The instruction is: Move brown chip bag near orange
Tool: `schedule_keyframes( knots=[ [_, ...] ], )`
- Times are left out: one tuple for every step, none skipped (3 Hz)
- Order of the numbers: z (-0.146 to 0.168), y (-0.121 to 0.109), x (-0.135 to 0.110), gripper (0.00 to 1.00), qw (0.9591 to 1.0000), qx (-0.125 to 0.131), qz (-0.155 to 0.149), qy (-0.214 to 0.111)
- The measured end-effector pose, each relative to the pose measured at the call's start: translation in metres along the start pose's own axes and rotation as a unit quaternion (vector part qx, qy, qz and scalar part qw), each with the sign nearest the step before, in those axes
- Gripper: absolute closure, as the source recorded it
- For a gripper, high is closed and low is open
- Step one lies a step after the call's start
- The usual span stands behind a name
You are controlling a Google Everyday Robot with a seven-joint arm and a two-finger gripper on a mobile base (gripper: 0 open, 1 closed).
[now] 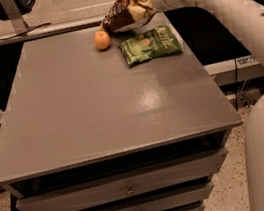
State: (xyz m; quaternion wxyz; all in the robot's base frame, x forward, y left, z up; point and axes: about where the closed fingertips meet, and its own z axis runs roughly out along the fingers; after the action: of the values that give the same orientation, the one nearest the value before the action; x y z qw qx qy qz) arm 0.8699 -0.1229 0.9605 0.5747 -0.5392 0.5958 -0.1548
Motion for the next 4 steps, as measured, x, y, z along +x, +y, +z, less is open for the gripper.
schedule_keyframes(
  knots=[
    [-0.001,0.016,0.006,0.84,0.9997,-0.019,0.008,0.009],
    [-0.007,0.028,0.016,0.61,0.9991,-0.032,0.013,0.023],
    [-0.016,0.035,0.026,0.37,0.9983,-0.041,0.016,0.038],
    [-0.022,0.041,0.031,0.15,0.9976,-0.048,0.02,0.046]
  ],
)
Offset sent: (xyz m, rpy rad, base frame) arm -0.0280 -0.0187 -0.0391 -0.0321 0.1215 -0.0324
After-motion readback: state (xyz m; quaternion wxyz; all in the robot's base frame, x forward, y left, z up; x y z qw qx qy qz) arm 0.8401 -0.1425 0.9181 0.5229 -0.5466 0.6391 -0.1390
